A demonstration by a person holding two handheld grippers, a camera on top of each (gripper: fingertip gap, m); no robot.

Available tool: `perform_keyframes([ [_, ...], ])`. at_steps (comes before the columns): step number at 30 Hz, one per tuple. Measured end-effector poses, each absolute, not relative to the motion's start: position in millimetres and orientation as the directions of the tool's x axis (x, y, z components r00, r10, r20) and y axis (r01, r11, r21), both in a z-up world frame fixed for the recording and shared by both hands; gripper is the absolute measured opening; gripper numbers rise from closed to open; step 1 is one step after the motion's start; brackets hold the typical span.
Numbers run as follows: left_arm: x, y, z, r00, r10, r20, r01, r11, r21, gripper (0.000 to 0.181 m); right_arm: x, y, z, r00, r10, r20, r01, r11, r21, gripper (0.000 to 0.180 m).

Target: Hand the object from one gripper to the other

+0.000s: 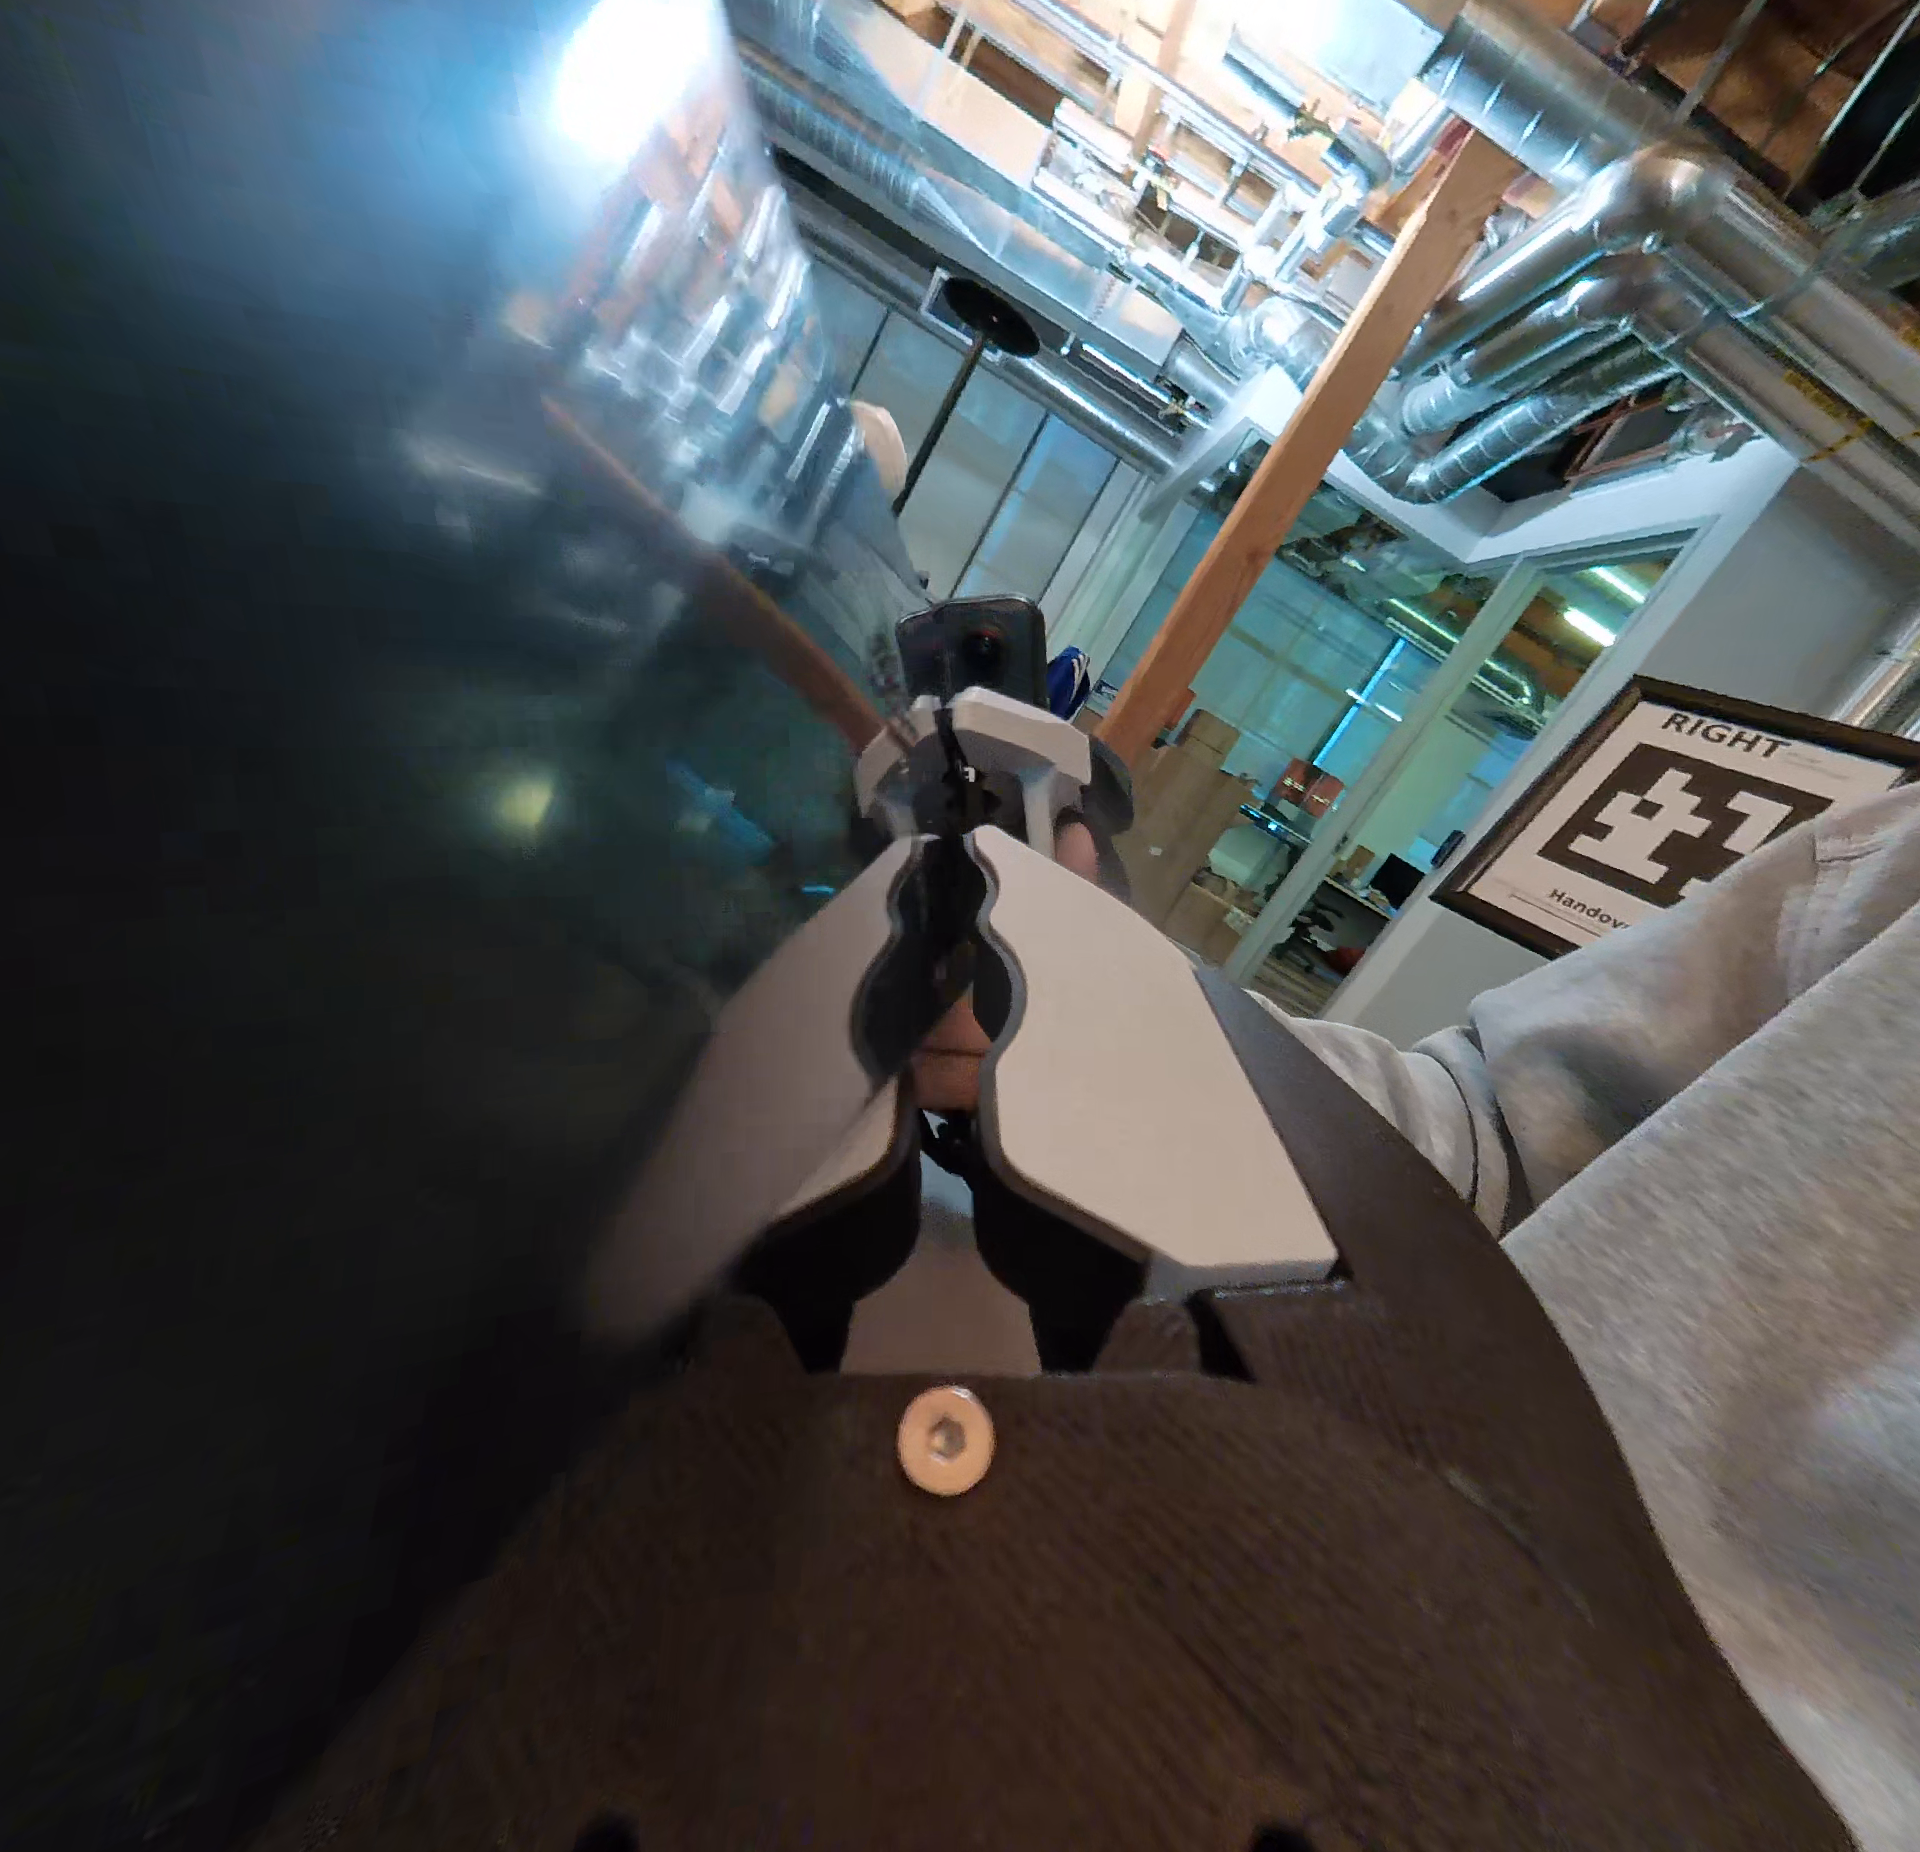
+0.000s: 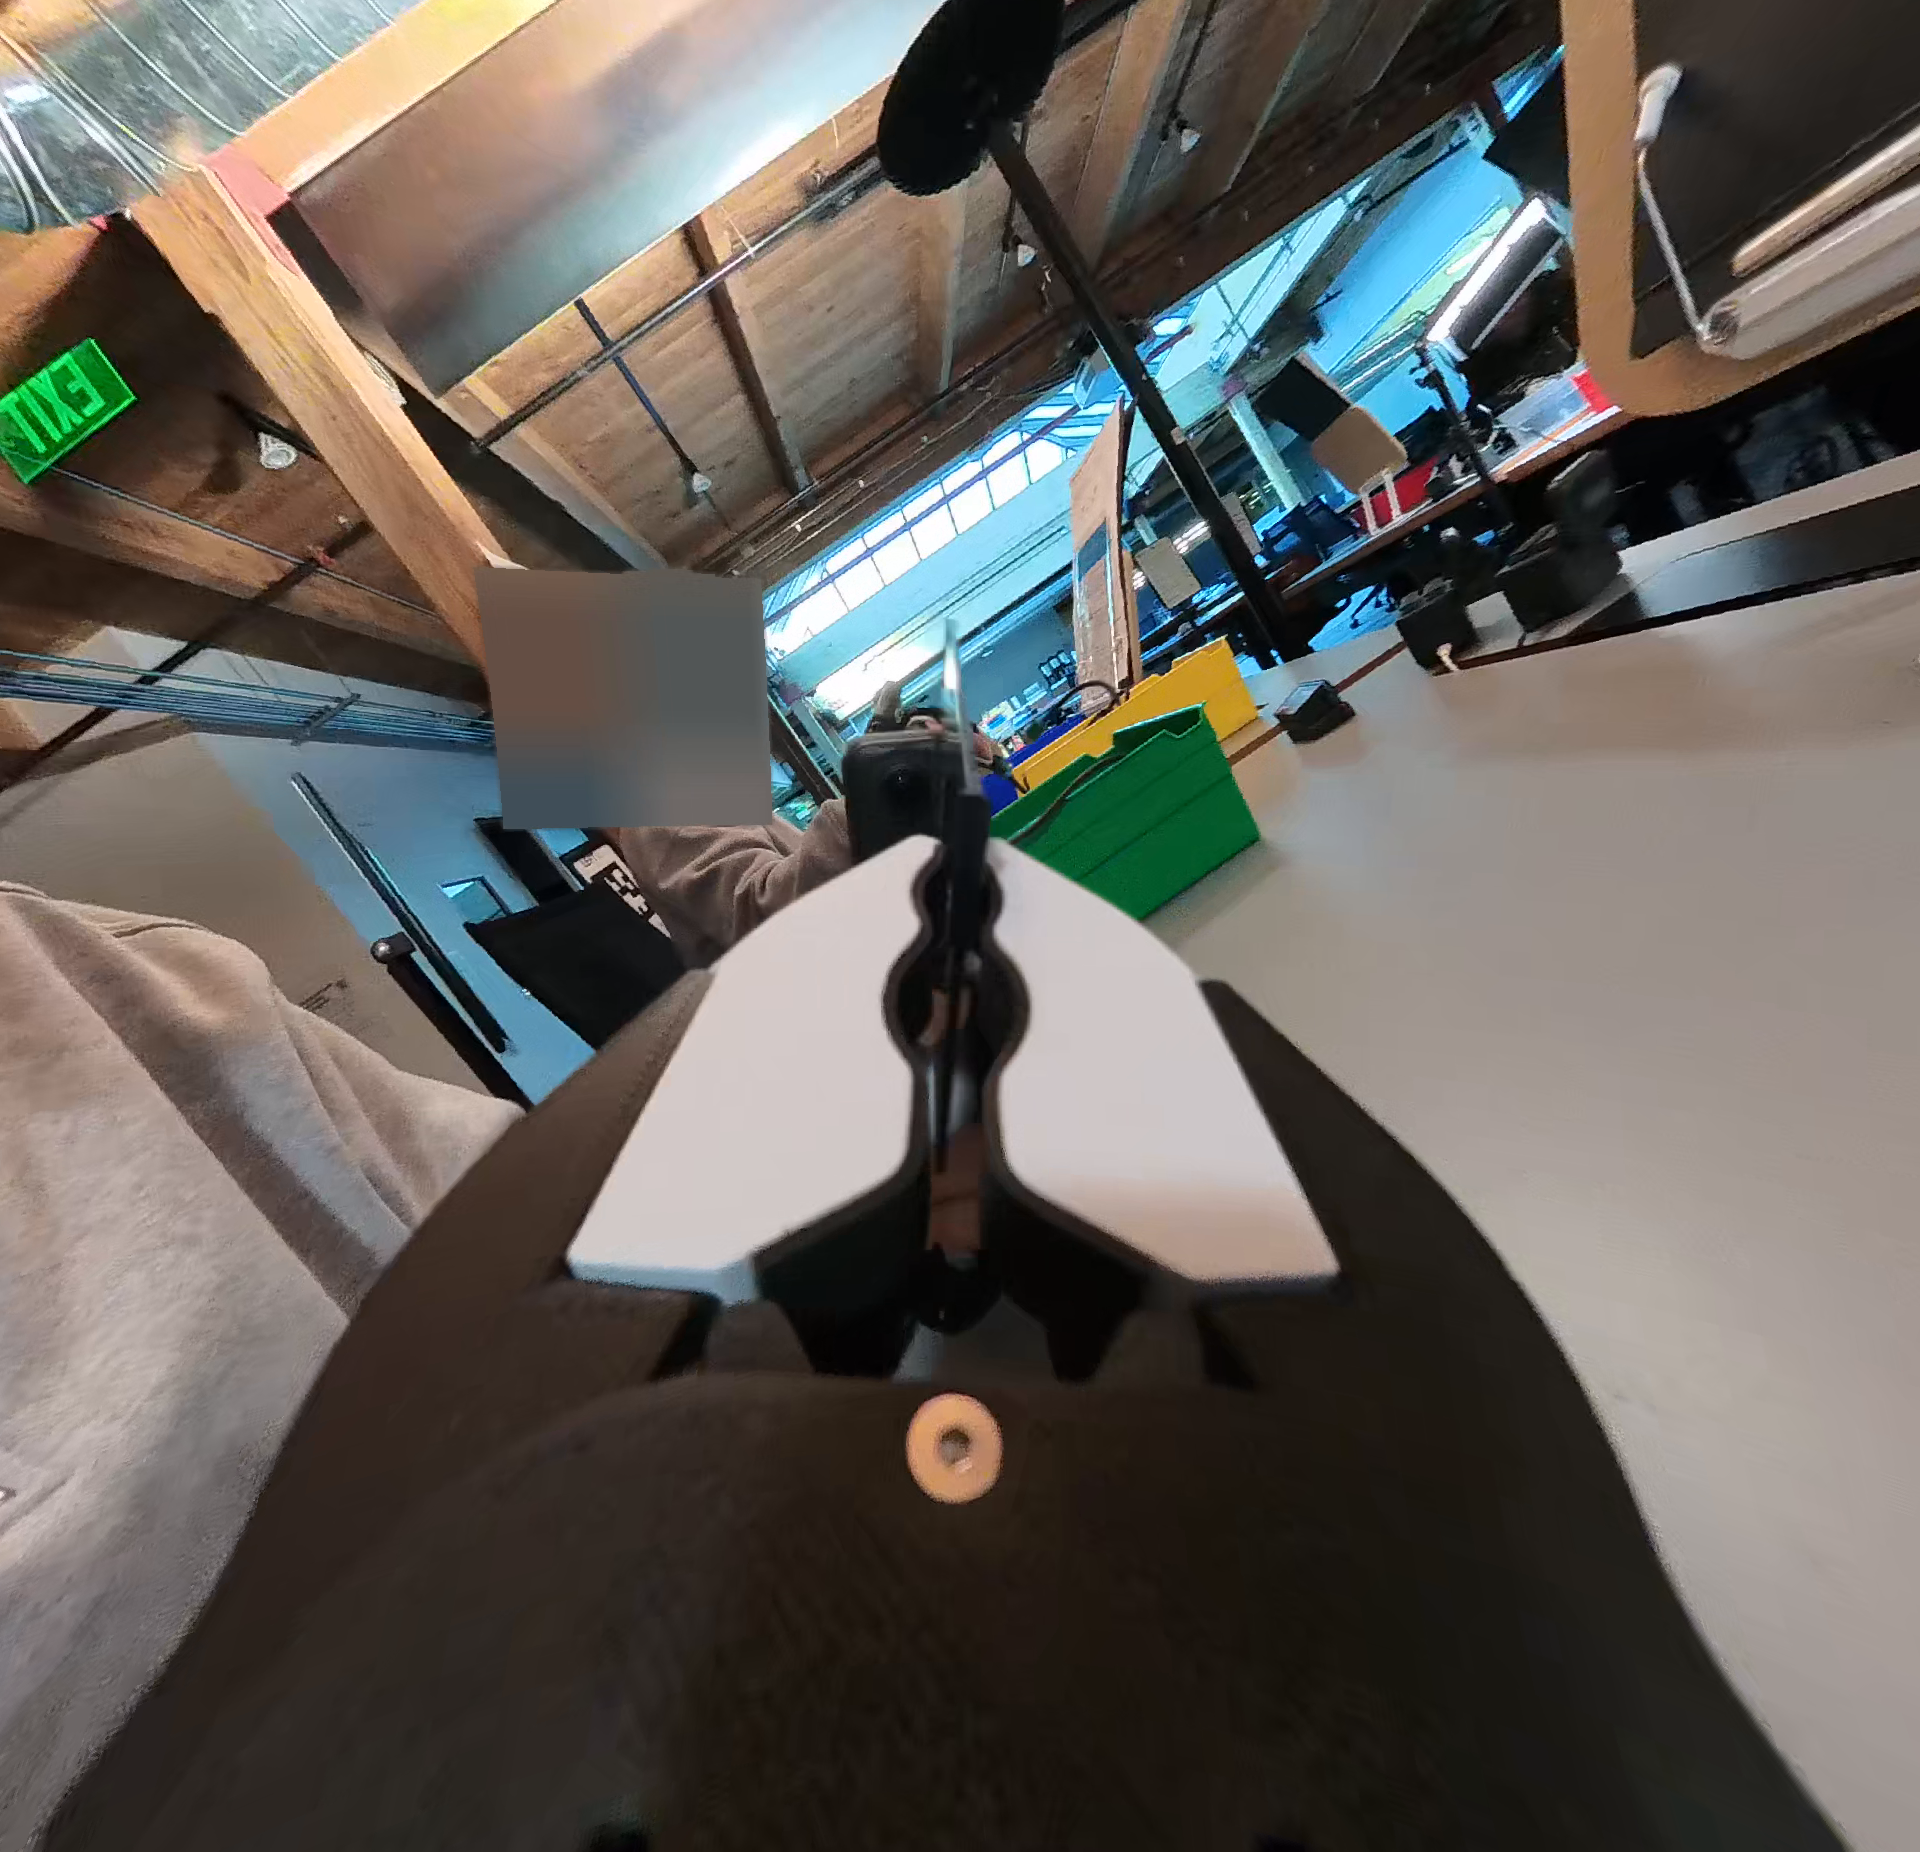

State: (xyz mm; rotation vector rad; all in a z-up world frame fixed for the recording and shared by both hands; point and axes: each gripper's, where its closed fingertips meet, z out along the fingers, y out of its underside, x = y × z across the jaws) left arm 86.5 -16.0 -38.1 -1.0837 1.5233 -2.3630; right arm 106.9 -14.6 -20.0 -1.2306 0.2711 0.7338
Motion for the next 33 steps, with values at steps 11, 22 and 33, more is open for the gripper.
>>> perform_keyframes([
  [11, 101, 10, -42, -0.669, -0.422, 0.612, -0.297, -0.604, -0.740, 0.077, 150, -47, -10, 0.708, 0.334, -0.622, -0.699, 0.200, -0.687, 0.002],
  [22, 95, 35, -36, -0.694, -0.315, 0.648, -0.344, -0.645, -0.683, 0.002, 150, -43, -19, 0.719, 0.309, -0.623, -0.686, 0.167, -0.709, 0.002],
  [33, 104, 69, -43, -0.596, -0.196, 0.778, -0.392, -0.775, -0.496, 0.004, 169, -52, -12, 0.958, 0.019, -0.286, -0.280, 0.279, -0.919, 0.103],
])
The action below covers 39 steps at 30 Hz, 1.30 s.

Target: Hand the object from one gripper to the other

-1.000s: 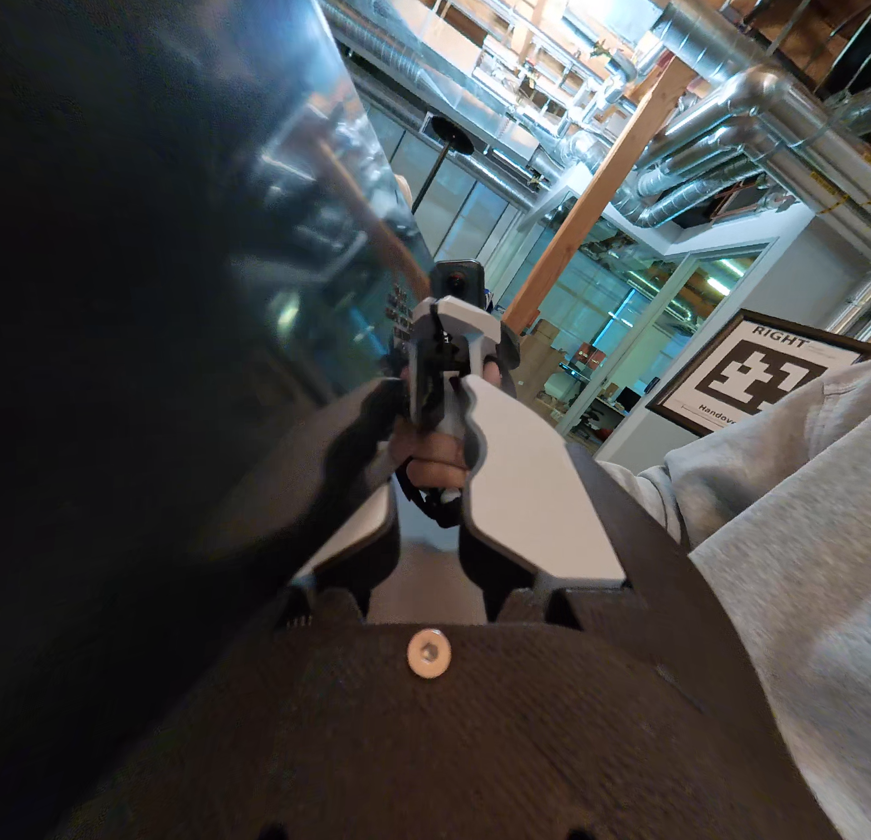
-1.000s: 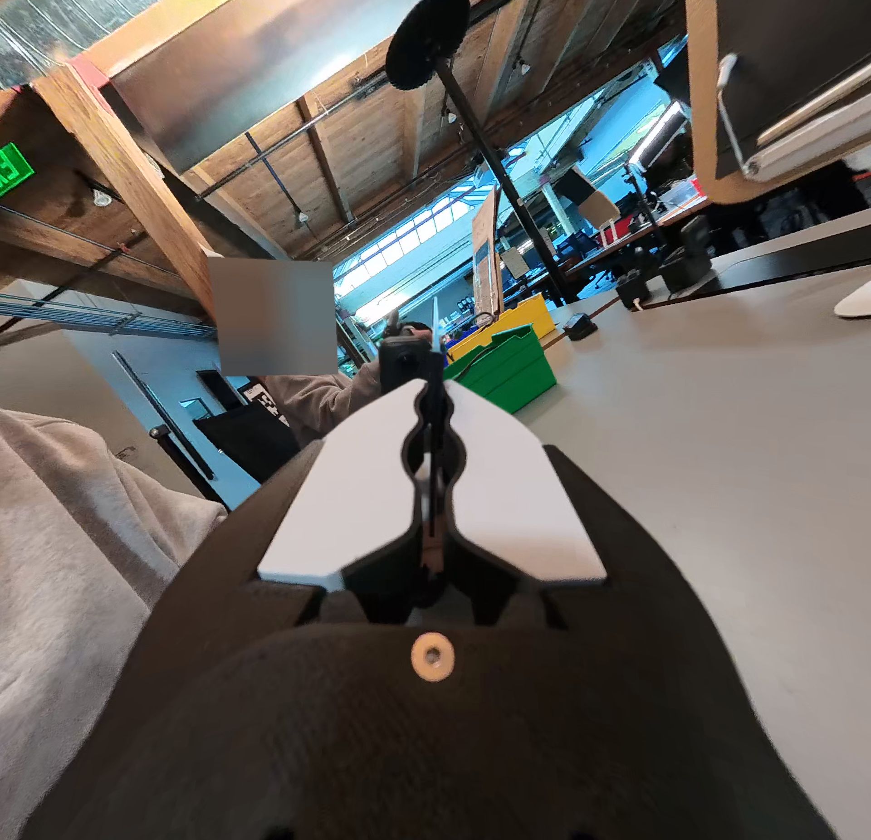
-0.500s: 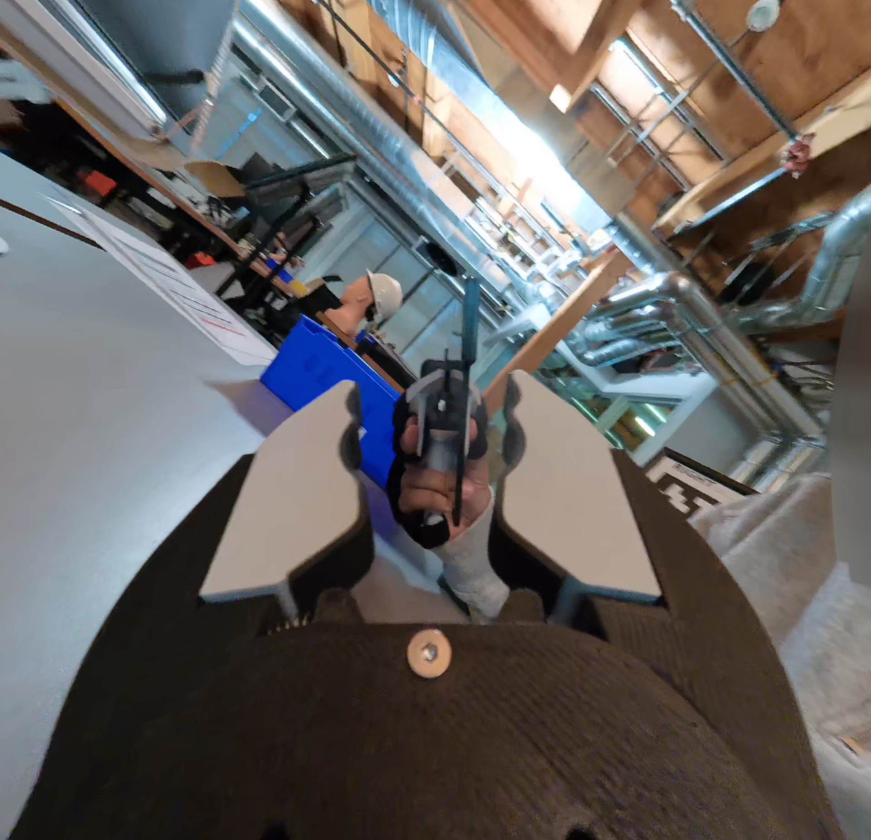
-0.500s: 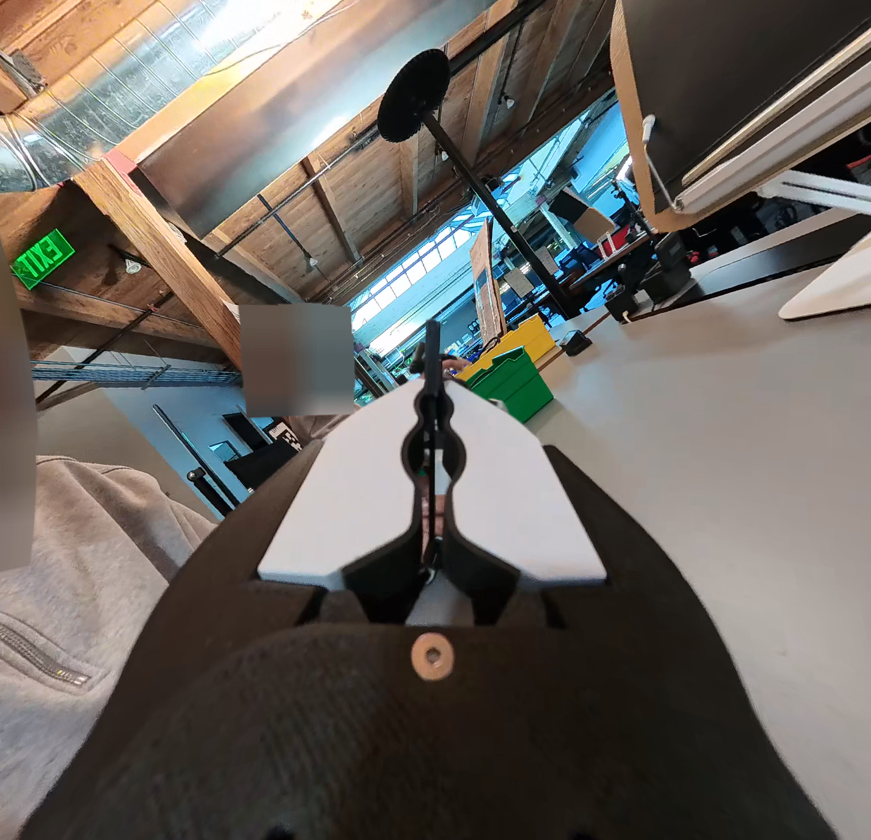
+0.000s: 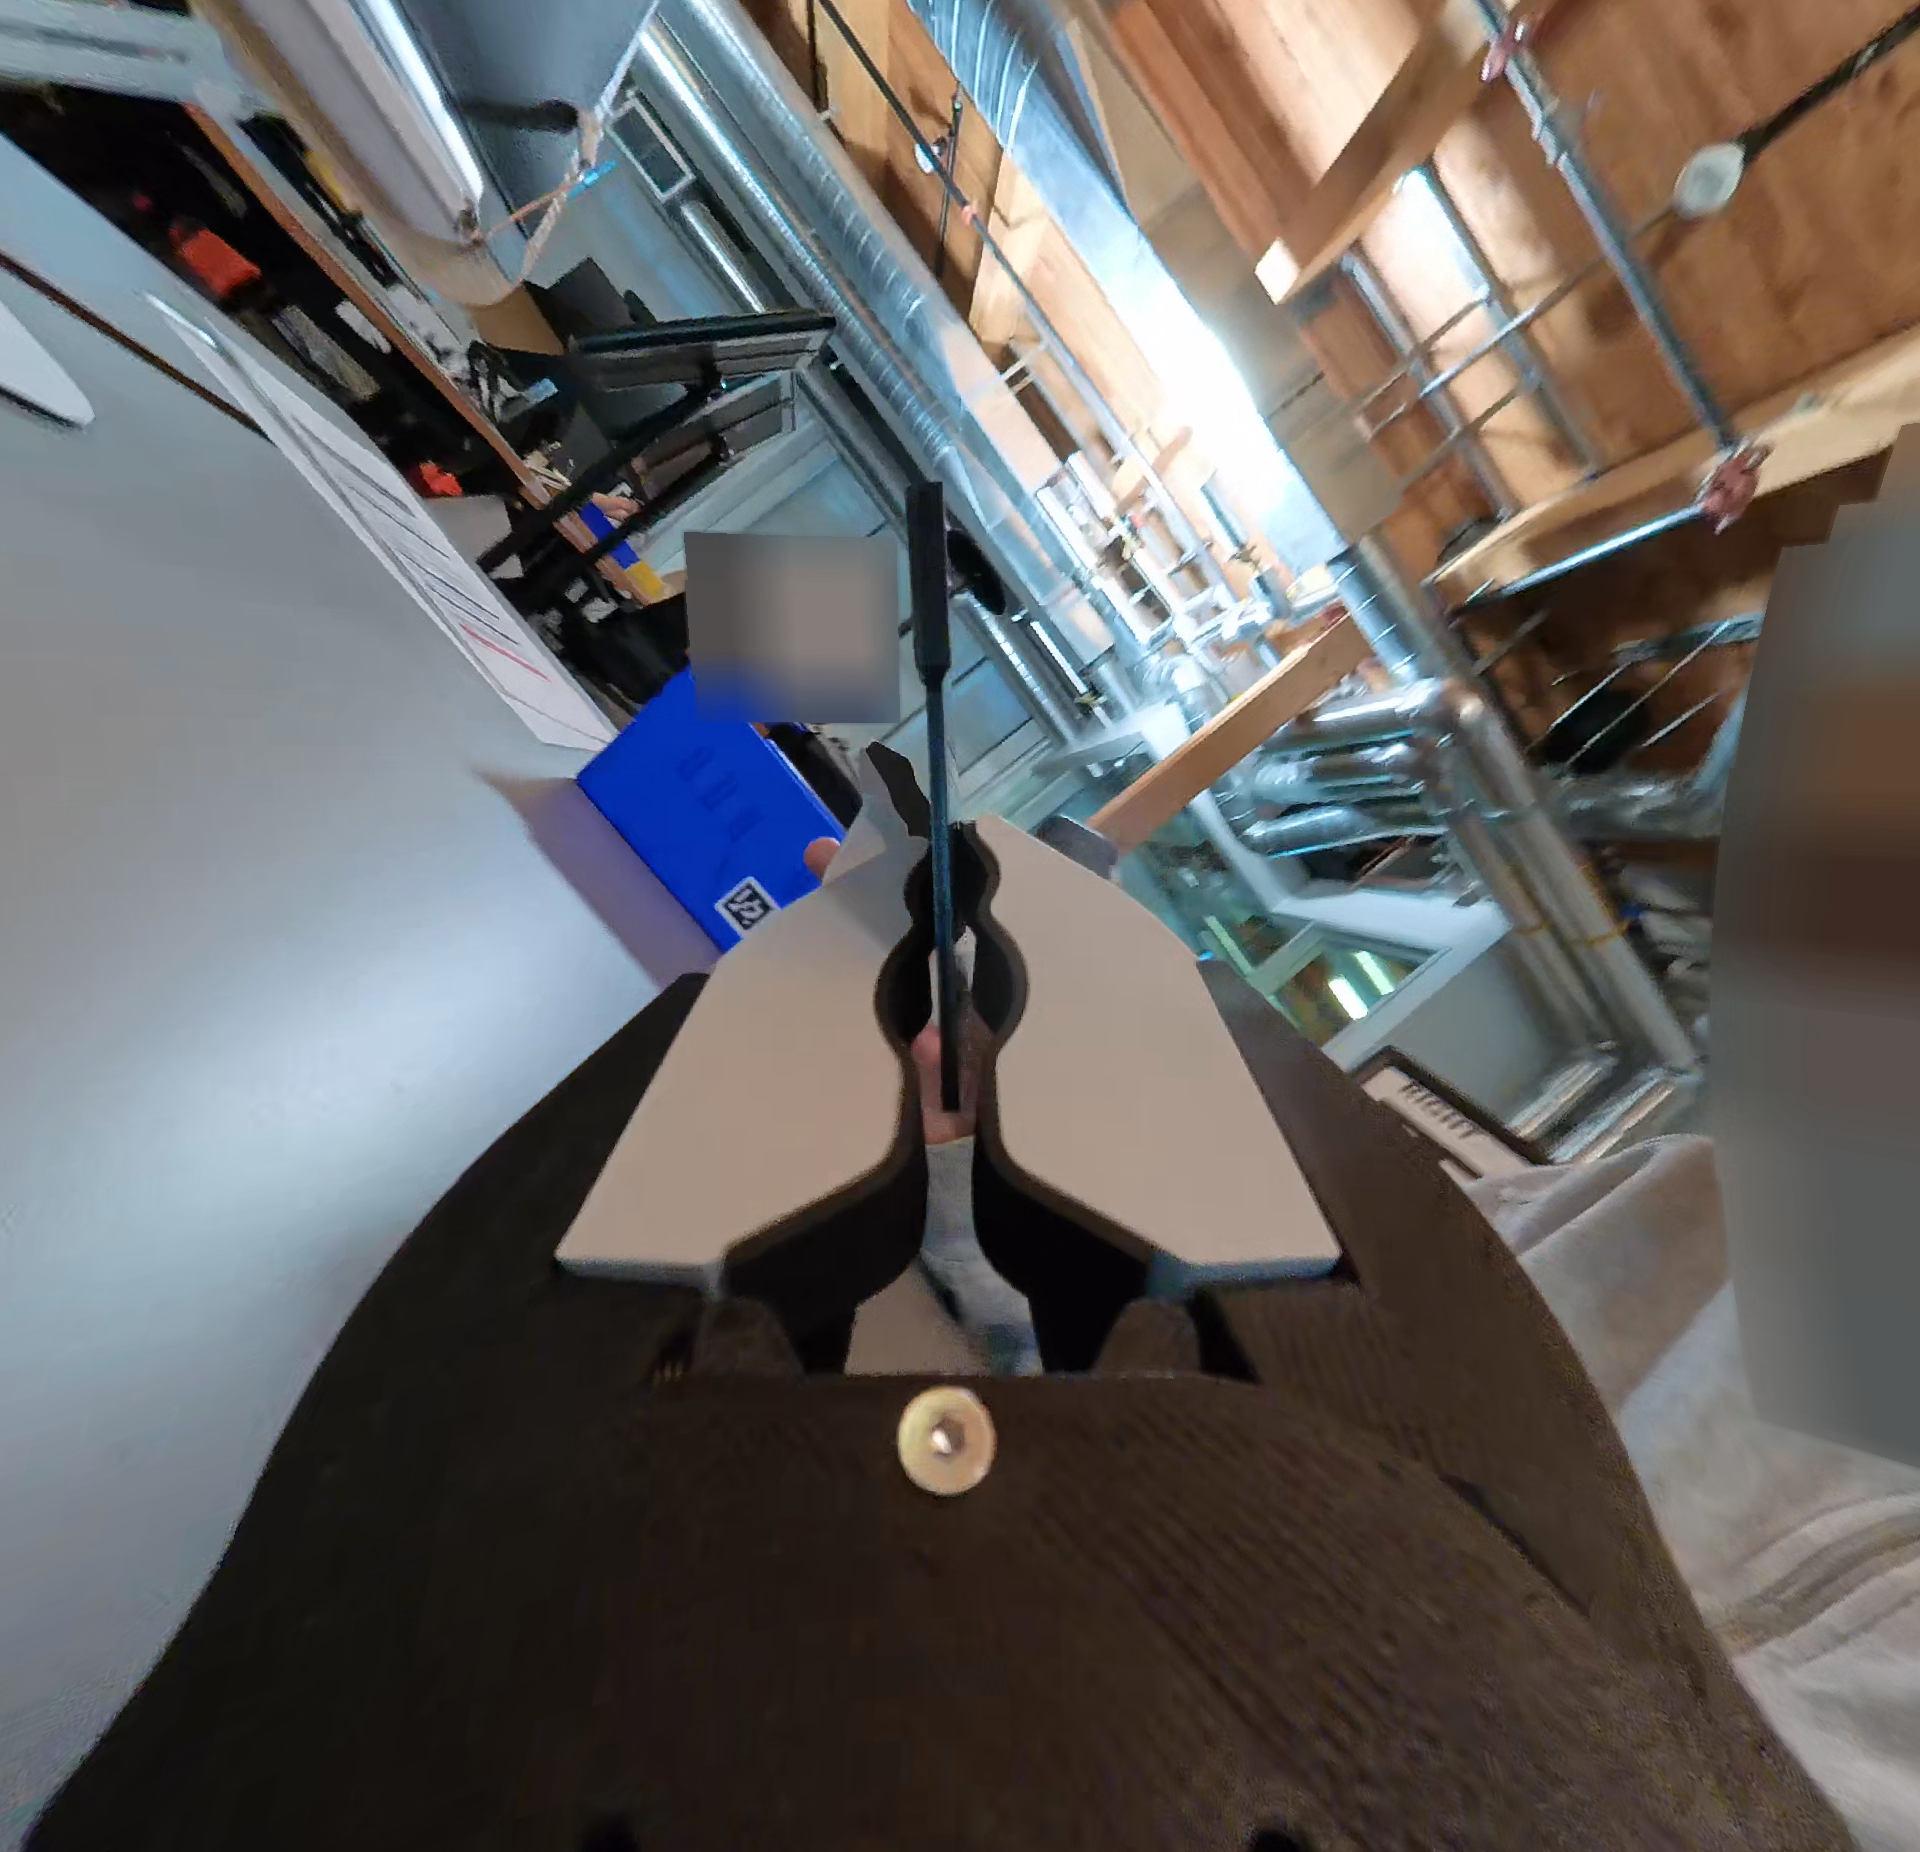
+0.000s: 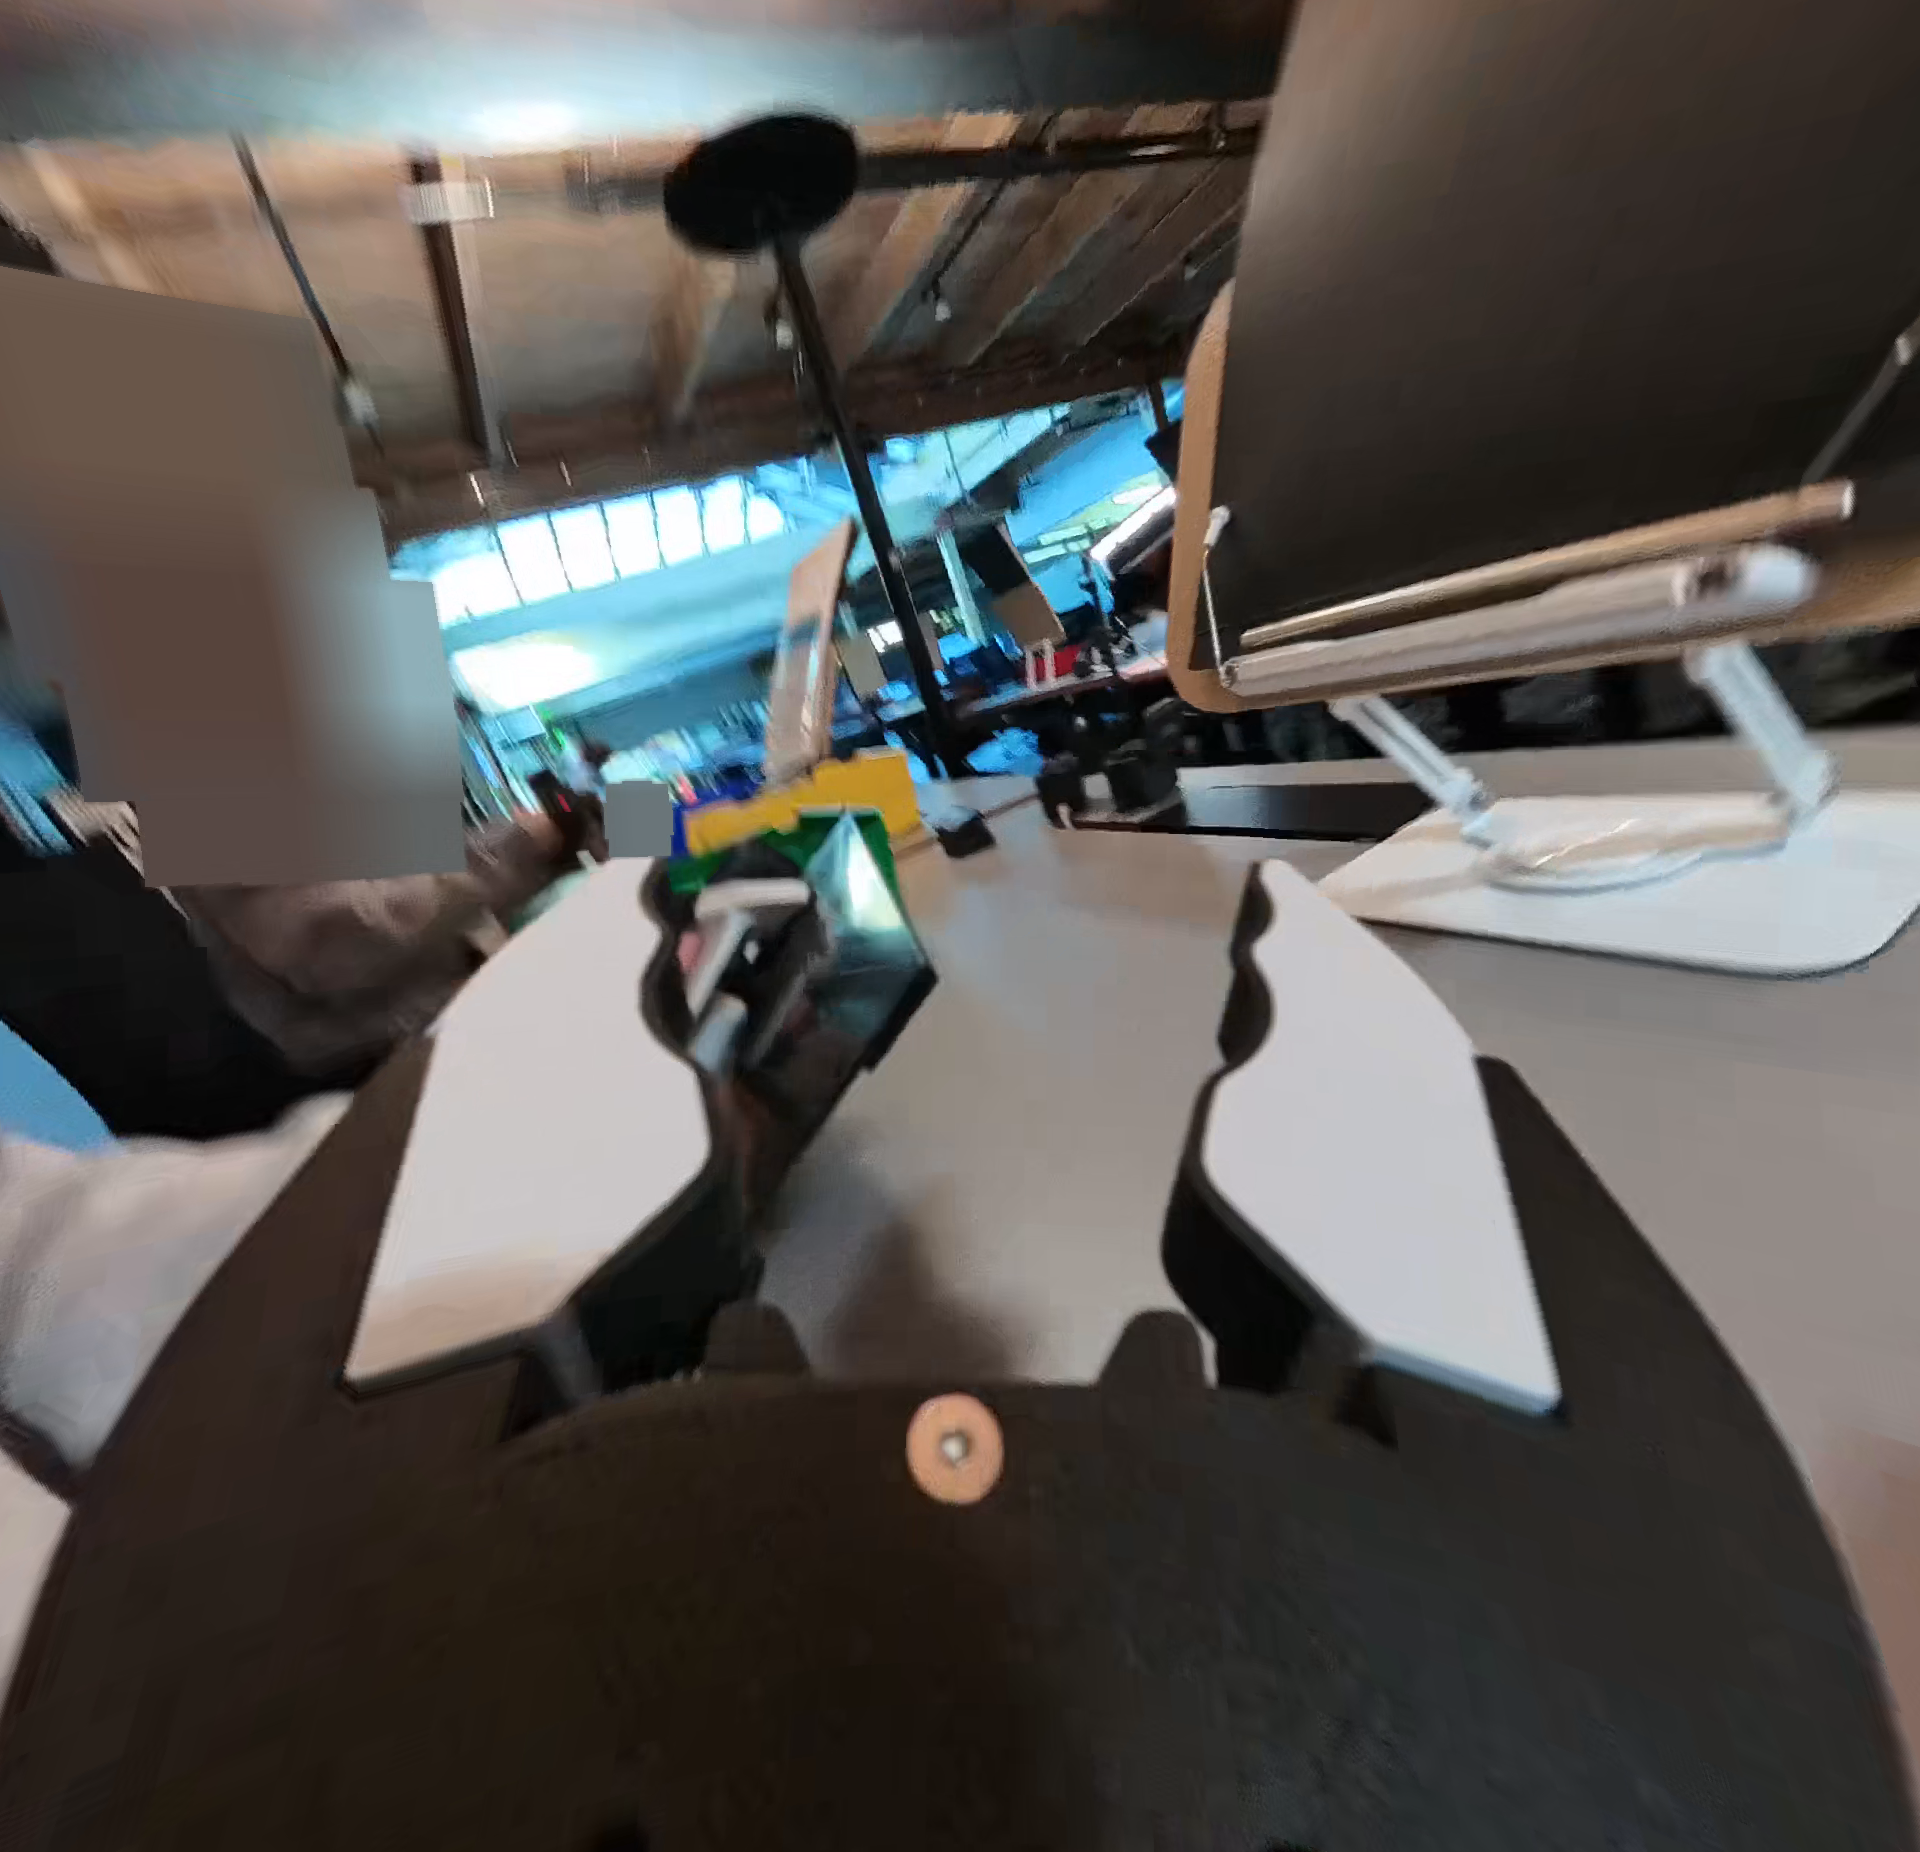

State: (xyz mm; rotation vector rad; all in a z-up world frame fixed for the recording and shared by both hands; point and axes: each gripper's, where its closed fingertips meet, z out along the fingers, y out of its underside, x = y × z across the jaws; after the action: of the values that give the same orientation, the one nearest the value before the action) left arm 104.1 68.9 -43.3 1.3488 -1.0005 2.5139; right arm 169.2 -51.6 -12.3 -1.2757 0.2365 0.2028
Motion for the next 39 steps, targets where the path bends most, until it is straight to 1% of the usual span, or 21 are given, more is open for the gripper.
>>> perform_keyframes([
  [1, 104, 71, -44, -0.590, -0.156, 0.792, -0.412, -0.786, -0.461, 0.003, 163, -49, -15, 0.983, -0.005, -0.182, -0.176, 0.236, -0.956, 0.111],
  [3, 106, 76, -47, -0.565, -0.084, 0.821, -0.432, -0.817, -0.381, 0.003, 150, -42, -23, 0.999, -0.039, 0.007, 0.013, 0.150, -0.989, 0.122],
  [6, 109, 79, -55, -0.518, -0.014, 0.855, -0.464, -0.835, -0.295, 0.003, 132, -30, -31, 0.978, -0.058, 0.200, 0.204, 0.077, -0.976, 0.124],
  [9, 110, 75, -59, -0.496, 0.011, 0.869, -0.505, -0.817, -0.278, 0.003, 114, -20, -39, 0.939, -0.037, 0.342, 0.343, 0.015, -0.939, 0.122],
  [11, 109, 70, -58, -0.499, 0.029, 0.866, -0.530, -0.801, -0.279, 0.003, 108, -16, -46, 0.932, -0.008, 0.361, 0.361, -0.009, -0.932, 0.122],
  [14, 108, 69, -56, -0.507, 0.092, 0.857, -0.555, -0.795, -0.243, 0.003, 104, -14, -53, 0.953, 0.042, 0.299, 0.300, -0.025, -0.954, 0.126],
  [16, 108, 66, -57, -0.503, 0.109, 0.858, -0.573, -0.785, -0.236, 0.003, 103, -15, -52, 0.958, 0.061, 0.281, 0.283, -0.024, -0.959, 0.116],
  [18, 108, 62, -59, -0.496, 0.089, 0.864, -0.587, -0.767, -0.258, 0.003, 103, -16, -50, 0.952, 0.053, 0.303, 0.304, -0.021, -0.952, 0.113],
  [20, 109, 59, -62, -0.488, 0.052, 0.871, -0.590, -0.756, -0.285, 0.003, 103, -15, -51, 0.945, 0.042, 0.325, 0.327, -0.026, -0.945, 0.117],
  [21, 109, 58, -63, -0.484, 0.047, 0.874, -0.592, -0.753, -0.288, 0.003, 102, -15, -52, 0.943, 0.048, 0.331, 0.332, -0.030, -0.943, 0.116],
  [24, 109, 60, -61, -0.483, 0.080, 0.872, -0.596, -0.760, -0.260, 0.003, 99, -13, -60, 0.934, 0.069, 0.350, 0.355, -0.067, -0.933, 0.111],
  [26, 109, 61, -63, -0.475, 0.089, 0.875, -0.597, -0.763, -0.246, 0.003, 98, -12, -63, 0.924, 0.069, 0.376, 0.381, -0.080, -0.921, 0.111],
  [30, 109, 61, -63, -0.471, 0.107, 0.876, -0.607, -0.760, -0.233, 0.003, 97, -11, -61, 0.921, 0.058, 0.386, 0.390, -0.076, -0.918, 0.118],
  [35, 109, 60, -63, -0.471, 0.103, 0.876, -0.609, -0.757, -0.238, 0.003, 98, -12, -61, 0.918, 0.055, 0.393, 0.397, -0.078, -0.915, 0.109],
  [39, 109, 62, -64, -0.467, 0.109, 0.878, -0.606, -0.762, -0.228, 0.003, 98, -11, -65, 0.909, 0.049, 0.414, 0.417, -0.104, -0.903, 0.108],
])
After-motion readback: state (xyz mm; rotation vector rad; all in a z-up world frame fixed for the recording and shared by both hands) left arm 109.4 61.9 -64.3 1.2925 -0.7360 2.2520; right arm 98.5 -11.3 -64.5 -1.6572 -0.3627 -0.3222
